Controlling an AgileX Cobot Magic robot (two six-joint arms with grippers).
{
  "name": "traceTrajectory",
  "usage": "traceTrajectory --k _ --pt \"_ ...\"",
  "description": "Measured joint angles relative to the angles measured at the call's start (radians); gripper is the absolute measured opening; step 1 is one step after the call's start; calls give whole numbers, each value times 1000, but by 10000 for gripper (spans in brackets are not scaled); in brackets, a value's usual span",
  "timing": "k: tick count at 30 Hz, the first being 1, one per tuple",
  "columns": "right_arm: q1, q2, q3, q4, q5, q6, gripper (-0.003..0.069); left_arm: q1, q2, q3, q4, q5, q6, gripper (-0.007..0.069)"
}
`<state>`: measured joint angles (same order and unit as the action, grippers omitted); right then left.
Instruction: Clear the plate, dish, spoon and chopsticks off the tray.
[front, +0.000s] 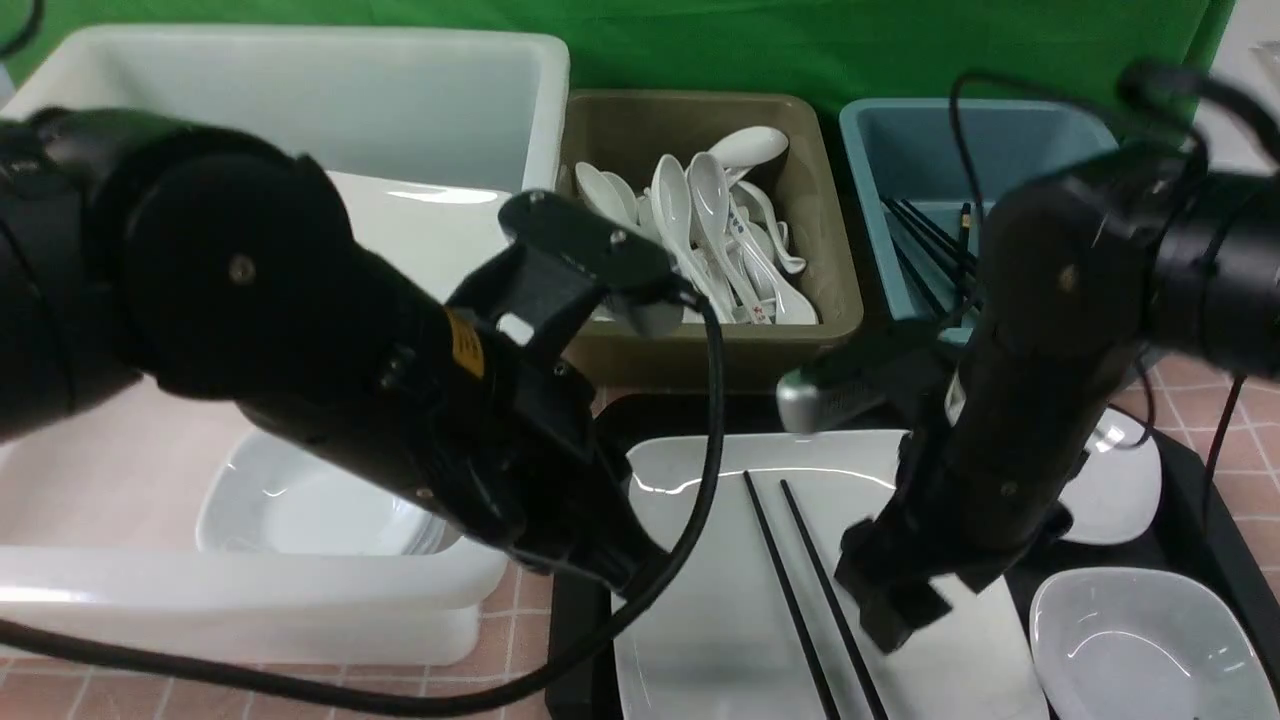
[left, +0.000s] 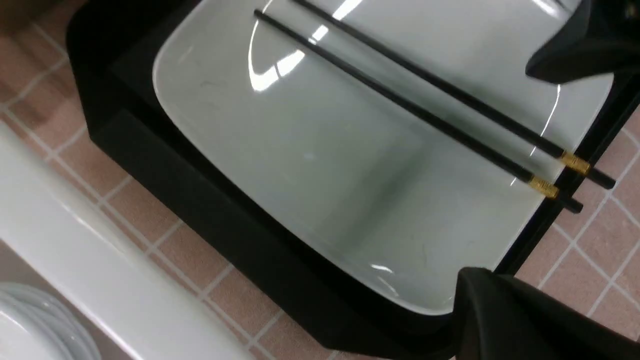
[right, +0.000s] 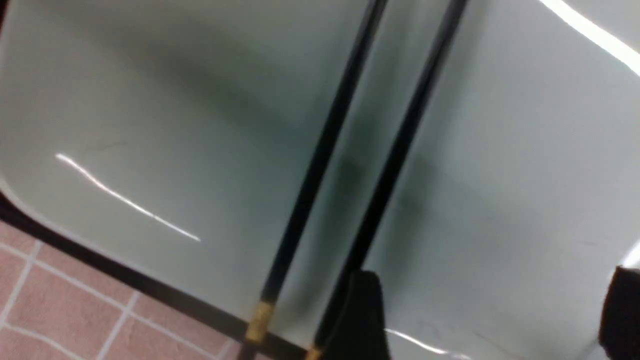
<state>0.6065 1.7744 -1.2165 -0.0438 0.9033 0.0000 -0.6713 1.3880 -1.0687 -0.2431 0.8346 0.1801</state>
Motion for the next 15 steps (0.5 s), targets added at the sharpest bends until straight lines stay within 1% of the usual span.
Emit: traceTrajectory --k 1,5,11,15 --pt "3 1 4 0 0 0 655 0 0 3 0 -1 1 -3" --pt "48 53 30 -3 -84 45 672 0 -1 57 -3 -1 3 -3" --pt "50 100 30 9 -120 73 668 0 -1 74 -28 -2 3 -3" --pt "57 110 34 57 -146 73 660 0 -1 75 -47 -13 5 -3"
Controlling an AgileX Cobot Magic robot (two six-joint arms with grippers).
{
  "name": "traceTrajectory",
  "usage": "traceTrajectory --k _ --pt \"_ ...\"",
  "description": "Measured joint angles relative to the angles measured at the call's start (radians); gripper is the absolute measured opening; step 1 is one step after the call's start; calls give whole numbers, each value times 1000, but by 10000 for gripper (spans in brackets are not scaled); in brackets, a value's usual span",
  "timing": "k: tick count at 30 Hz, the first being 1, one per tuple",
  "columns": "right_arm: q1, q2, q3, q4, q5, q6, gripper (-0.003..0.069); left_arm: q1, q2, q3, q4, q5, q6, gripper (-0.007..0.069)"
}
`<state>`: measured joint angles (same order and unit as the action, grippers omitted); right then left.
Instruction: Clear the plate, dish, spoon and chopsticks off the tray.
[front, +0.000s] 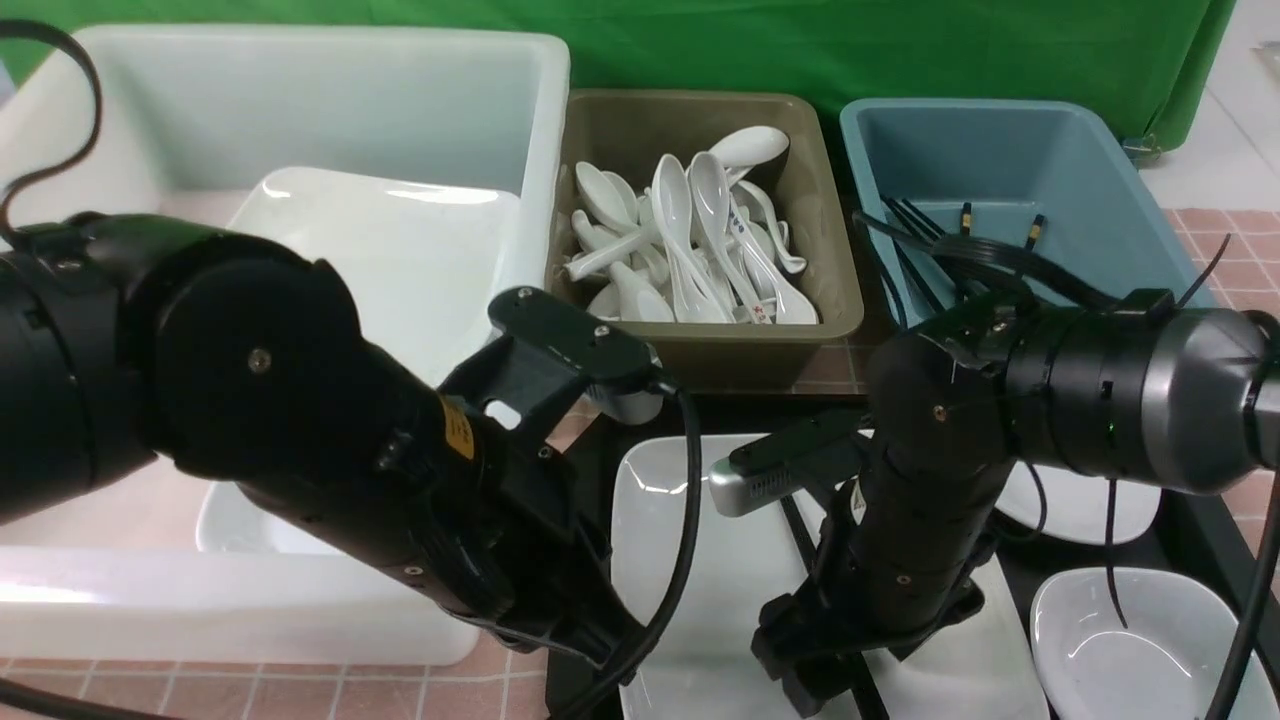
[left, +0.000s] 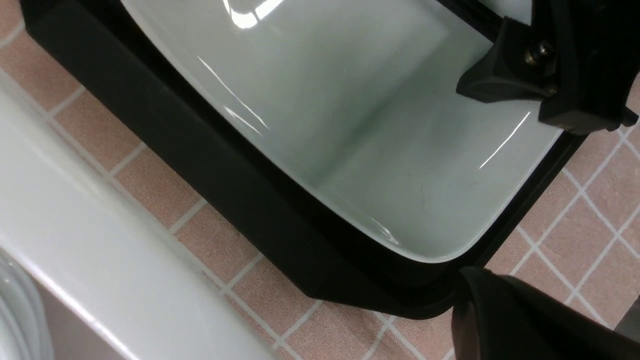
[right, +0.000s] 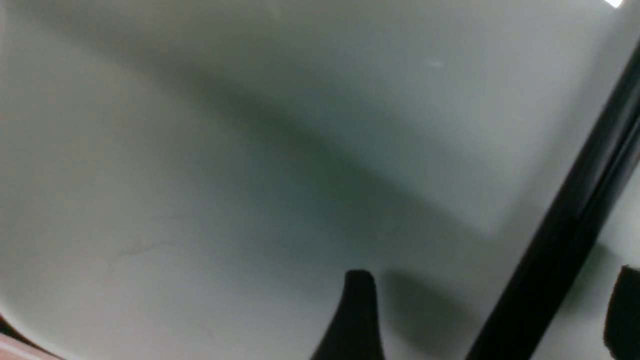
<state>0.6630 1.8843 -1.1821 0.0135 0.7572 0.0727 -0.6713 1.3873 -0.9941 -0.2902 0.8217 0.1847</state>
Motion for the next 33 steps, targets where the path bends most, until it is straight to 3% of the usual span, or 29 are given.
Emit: traceTrajectory --k 4,9,19,24,28,33 --pt "1 0 0 8 -6 2 633 0 0 1 -2 -3 0 -3" --pt "1 0 0 9 -3 20 524 0 0 2 -2 -3 1 -3" --pt "1 -134 -106 -109 192 22 548 -18 13 -18 -54 -50 -18 -3" --pt "-14 -345 -121 -281 290 52 502 -135 124 -171 77 38 -237 -11" --pt "-137 -506 -116 -318 372 54 414 -230 273 -354 158 195 -409 -11" --pt "-334 -658 -62 -310 374 34 307 -282 451 -535 157 266 -509 28"
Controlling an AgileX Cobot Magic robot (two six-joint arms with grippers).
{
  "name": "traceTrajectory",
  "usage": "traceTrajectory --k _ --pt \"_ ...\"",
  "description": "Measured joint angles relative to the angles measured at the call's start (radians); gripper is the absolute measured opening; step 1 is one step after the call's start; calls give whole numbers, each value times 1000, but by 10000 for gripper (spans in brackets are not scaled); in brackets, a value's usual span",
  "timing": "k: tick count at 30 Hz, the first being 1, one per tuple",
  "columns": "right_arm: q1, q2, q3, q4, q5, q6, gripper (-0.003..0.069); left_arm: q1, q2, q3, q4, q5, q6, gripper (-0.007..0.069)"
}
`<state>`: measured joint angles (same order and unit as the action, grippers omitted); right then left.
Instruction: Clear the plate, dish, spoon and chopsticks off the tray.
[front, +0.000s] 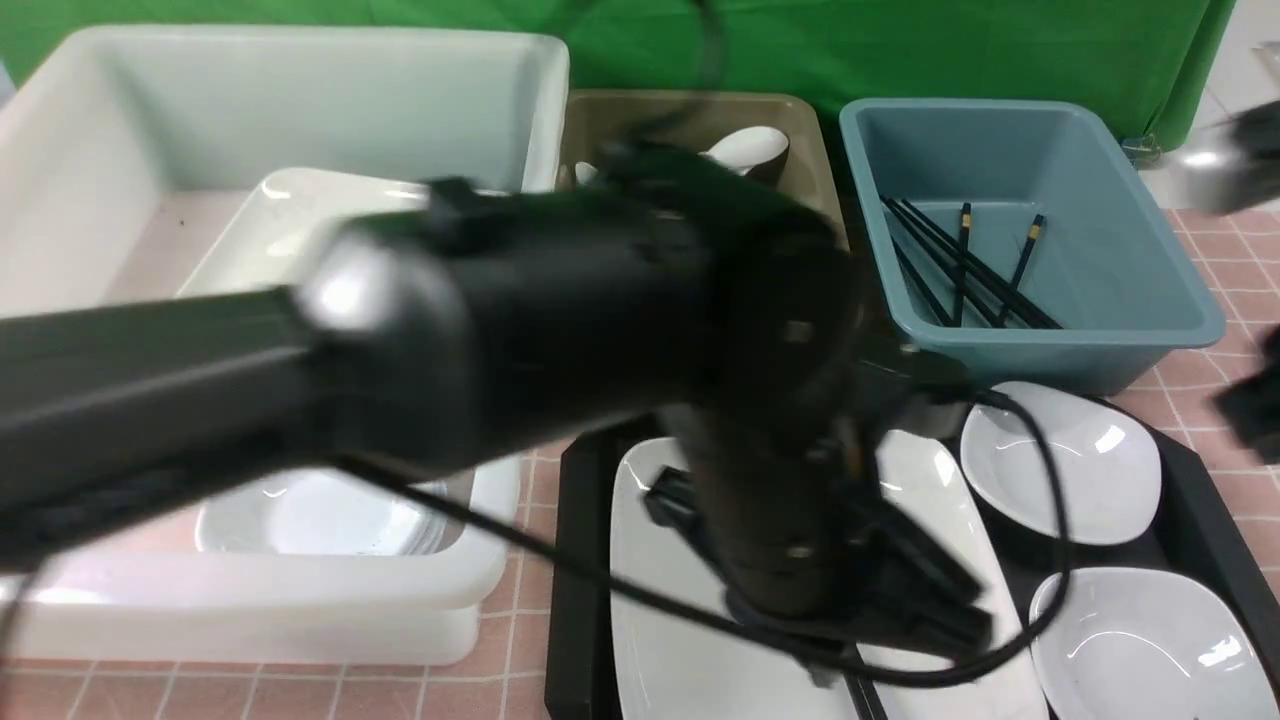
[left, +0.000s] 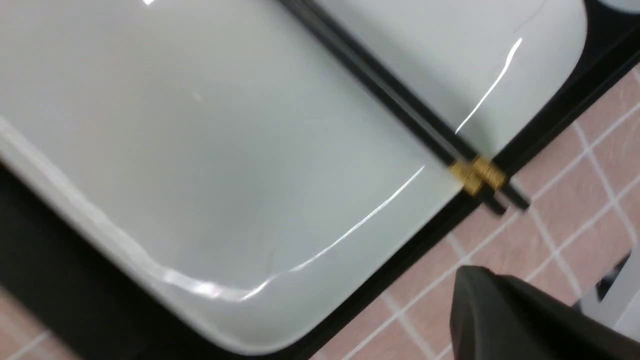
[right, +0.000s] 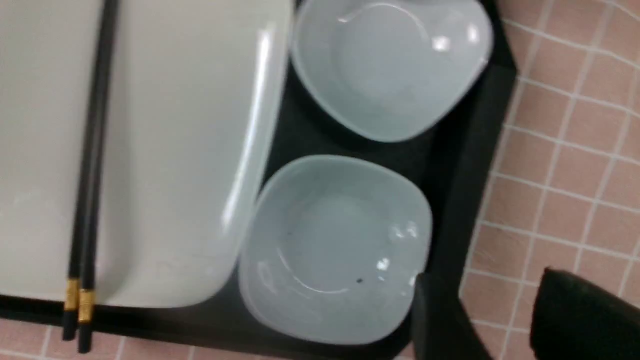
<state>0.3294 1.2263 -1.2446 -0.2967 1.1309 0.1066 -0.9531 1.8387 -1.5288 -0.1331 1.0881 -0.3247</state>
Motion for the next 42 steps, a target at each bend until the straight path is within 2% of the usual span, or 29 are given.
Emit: traceTrajectory --k 2,4,5,11,14,16,19,22,23,24,25,26,27,29,37,42 --pt "-69 -66 30 30 0 -40 262 -13 68 -54 0 11 -34 78" --pt "-111 -130 56 63 1 -66 230 -25 127 -93 0 12 -51 142" --pt "-114 -130 58 67 1 -66 227 -27 127 -93 0 12 -54 150" --pt "-141 -268 111 234 2 -139 208 -38 260 -140 5 1 -186 455" --pt "-141 -283 116 286 2 -172 204 -38 304 -141 27 -2 -247 539" --pt "-141 -285 117 297 2 -181 204 -38 321 -141 34 -2 -265 554" --pt "-141 -285 121 297 2 -197 204 -38 326 -145 38 4 -277 535" --pt "-141 -285 124 297 2 -200 204 -38 331 -147 48 27 -277 449" --pt "-141 -285 124 297 2 -200 204 -37 332 -148 50 50 -277 381" --pt "-141 -285 124 297 1 -201 204 -37 332 -148 50 50 -277 370" --pt "-141 -285 124 297 1 -201 206 -35 332 -148 56 81 -275 262" --pt "-141 -285 124 297 1 -201 206 -34 332 -148 62 96 -271 199" --pt "-141 -285 124 297 1 -201 206 -34 332 -148 64 100 -270 186" --pt "-141 -285 124 297 1 -201 209 -31 332 -148 71 114 -258 83" --pt "-141 -285 124 297 1 -209 218 -28 285 -214 85 128 -185 85" --pt "-141 -285 124 297 -21 -218 218 -28 219 -359 116 113 -149 85"
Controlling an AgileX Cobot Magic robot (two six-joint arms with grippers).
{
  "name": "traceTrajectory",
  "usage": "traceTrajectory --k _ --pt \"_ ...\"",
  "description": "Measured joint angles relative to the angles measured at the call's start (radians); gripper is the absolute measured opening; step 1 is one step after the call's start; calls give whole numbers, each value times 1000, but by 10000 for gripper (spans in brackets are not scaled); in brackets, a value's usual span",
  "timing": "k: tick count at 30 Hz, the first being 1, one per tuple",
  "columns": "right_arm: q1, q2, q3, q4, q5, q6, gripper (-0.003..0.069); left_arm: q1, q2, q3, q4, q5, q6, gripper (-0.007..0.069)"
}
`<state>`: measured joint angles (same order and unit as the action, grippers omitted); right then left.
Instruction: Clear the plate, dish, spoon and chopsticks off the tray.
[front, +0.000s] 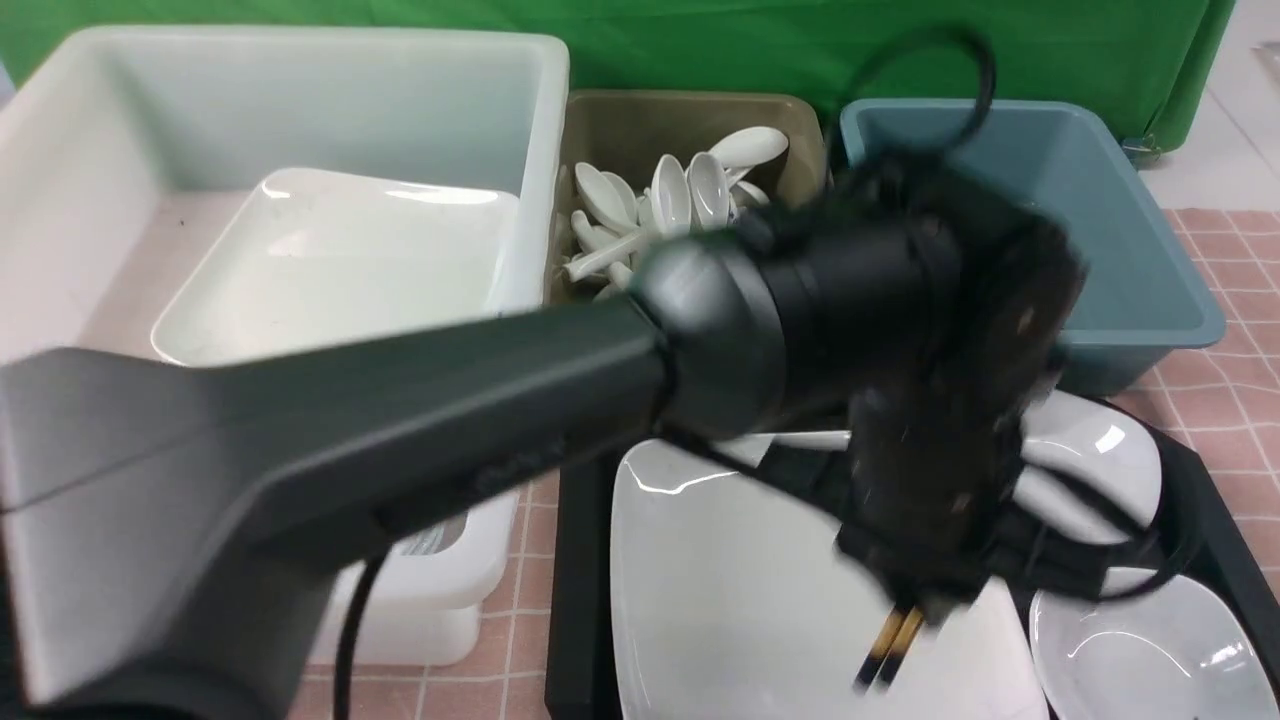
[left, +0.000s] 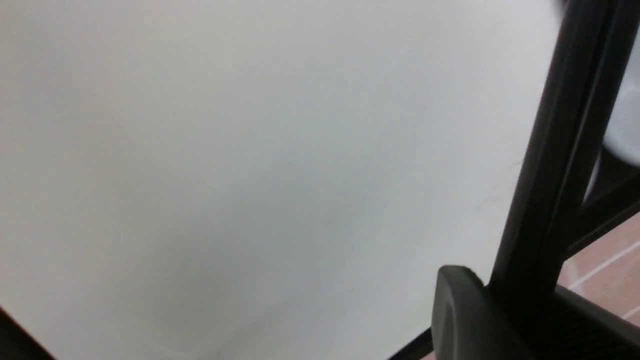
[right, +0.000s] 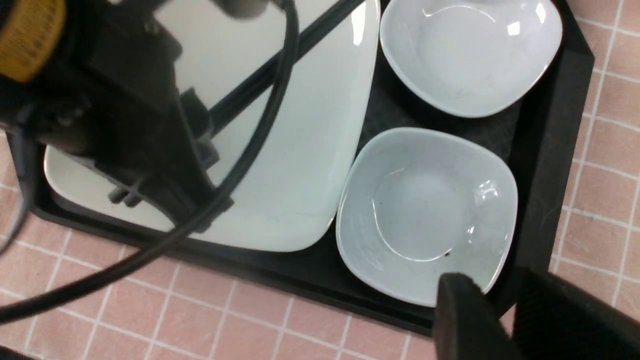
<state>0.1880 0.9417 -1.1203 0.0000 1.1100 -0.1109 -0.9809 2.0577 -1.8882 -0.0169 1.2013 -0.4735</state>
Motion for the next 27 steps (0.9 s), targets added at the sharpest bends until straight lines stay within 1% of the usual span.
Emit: traceTrajectory --k 2,3,5,6,7,8,9,10,11,12,19,20,21,22,27 --pt "0 0 0 14 -61 -1 198 13 -4 -109 62 -102 9 85" --pt "0 0 0 17 -71 -1 192 15 -4 -109 65 -112 9 85" --pt "0 0 0 43 -135 -2 123 47 17 -192 95 -252 19 85" --pt "0 0 0 47 -139 -2 115 53 23 -203 96 -279 20 85" --pt "0 0 0 57 -159 -6 76 69 37 -226 100 -347 23 85" --pt "0 0 0 77 -183 -11 31 93 66 -251 106 -461 29 85" --pt "0 0 0 92 -189 -20 30 108 85 -257 107 -534 33 85" --pt "0 0 0 95 -190 -27 30 111 89 -258 107 -548 34 85" --pt "0 -2 1 106 -195 -37 30 123 105 -260 107 -616 37 85" --pt "0 -5 2 124 -199 -57 30 148 148 -260 107 -719 42 85" --pt "0 -25 38 146 -248 -66 30 230 321 -260 107 -1133 47 85" --pt "0 -25 39 147 -248 -66 30 232 325 -260 107 -1142 47 85" --pt "0 -27 42 154 -260 -66 30 247 356 -260 107 -1207 44 85" --pt "0 -27 43 157 -267 -67 30 251 366 -260 104 -1230 40 85" --pt "0 -29 43 166 -294 -87 30 270 423 -260 95 -1260 2 85"
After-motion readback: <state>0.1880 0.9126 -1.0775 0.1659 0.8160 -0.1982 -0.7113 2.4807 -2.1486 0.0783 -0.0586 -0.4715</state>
